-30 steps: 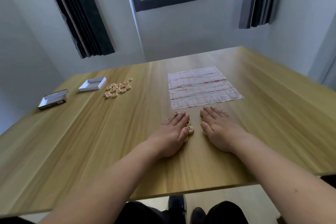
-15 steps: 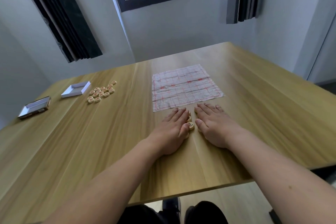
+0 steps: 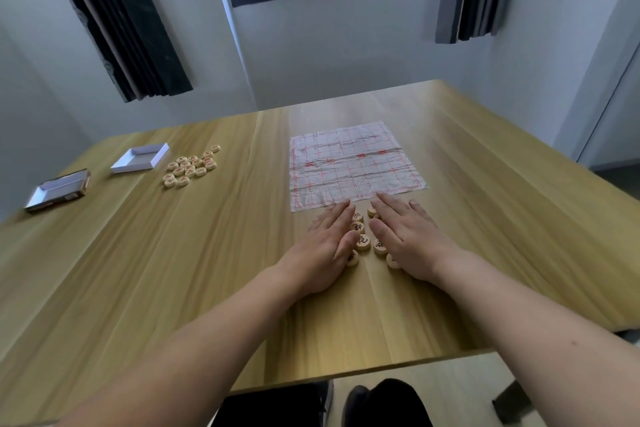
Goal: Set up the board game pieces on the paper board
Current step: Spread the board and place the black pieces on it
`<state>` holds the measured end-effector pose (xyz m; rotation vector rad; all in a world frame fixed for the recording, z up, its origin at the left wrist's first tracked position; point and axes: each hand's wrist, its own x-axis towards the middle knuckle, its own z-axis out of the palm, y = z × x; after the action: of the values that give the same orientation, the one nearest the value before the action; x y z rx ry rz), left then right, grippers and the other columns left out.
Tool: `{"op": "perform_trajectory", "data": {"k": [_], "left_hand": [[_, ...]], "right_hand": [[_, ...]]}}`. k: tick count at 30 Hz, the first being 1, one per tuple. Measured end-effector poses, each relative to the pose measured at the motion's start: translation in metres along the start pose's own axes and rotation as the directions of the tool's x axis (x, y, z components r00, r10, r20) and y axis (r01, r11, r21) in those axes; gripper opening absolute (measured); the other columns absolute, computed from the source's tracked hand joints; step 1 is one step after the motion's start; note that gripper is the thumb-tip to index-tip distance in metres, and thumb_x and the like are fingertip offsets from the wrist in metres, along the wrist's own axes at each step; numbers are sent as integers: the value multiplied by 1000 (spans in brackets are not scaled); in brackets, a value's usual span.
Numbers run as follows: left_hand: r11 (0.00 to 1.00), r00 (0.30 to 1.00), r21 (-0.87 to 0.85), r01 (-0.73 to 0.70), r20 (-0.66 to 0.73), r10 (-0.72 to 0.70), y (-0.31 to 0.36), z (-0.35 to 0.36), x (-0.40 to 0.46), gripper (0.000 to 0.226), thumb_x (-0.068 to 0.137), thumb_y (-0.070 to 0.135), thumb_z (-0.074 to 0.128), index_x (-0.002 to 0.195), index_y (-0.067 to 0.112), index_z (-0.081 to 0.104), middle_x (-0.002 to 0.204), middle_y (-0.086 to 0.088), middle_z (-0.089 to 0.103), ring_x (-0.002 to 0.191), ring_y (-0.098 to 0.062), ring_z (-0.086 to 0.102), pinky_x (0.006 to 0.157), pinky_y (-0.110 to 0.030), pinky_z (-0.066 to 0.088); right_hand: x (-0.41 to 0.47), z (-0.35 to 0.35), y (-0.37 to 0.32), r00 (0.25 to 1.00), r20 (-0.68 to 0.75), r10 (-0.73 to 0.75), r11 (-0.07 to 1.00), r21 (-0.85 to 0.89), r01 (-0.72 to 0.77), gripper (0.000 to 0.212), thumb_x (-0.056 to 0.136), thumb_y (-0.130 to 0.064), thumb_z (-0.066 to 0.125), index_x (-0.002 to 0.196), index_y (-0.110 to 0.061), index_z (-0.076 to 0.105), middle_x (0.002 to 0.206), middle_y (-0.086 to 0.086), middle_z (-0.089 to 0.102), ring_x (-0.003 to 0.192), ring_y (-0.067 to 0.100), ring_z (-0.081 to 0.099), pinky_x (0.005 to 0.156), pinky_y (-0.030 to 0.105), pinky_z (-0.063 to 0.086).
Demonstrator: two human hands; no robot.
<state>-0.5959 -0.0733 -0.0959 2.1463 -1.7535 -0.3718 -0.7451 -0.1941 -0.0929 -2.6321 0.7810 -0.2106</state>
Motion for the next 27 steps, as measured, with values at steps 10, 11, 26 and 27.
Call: {"op": "perform_trajectory", "data": {"k": [10,11,26,27], "left_hand": [[996,988,69,61,-143,-50,-39,-26,-5,59,104,39,26,154,19,4,162,3,-4,147,-9,-11,120,-31,-6],[993,985,86,81,-160,-67,-47,-34,-6,59,104,38,26,154,18,3,162,3,-5,147,-10,-11,119,-30,-8],[899,854,97,427,-370,-366,-252,-137,-21,63,102,40,24,154,15,0,162,1,-10,147,-14,-14,120,-34,-7],[888,844,87,451,-367,-392,-264,-138,-19,63,102,41,24,154,15,-1,162,1,-11,147,-14,-14,120,-34,-6]], "right_hand": [[43,-15,-53,977,-181,-113,993,-59,104,53,103,-34,28,153,-20,17,161,-4,9,147,8,3,115,24,-7],[53,-14,-63,976,-176,-127,991,-64,118,53,103,-34,27,153,-20,16,161,-5,8,147,8,2,116,25,-7],[212,45,-191,984,7,-177,981,-82,177,55,103,-31,28,154,-20,12,162,-3,3,148,16,5,118,31,-1],[224,51,-198,983,14,-184,979,-88,184,55,103,-31,28,154,-21,12,162,-3,2,148,17,5,119,31,-1]]}}
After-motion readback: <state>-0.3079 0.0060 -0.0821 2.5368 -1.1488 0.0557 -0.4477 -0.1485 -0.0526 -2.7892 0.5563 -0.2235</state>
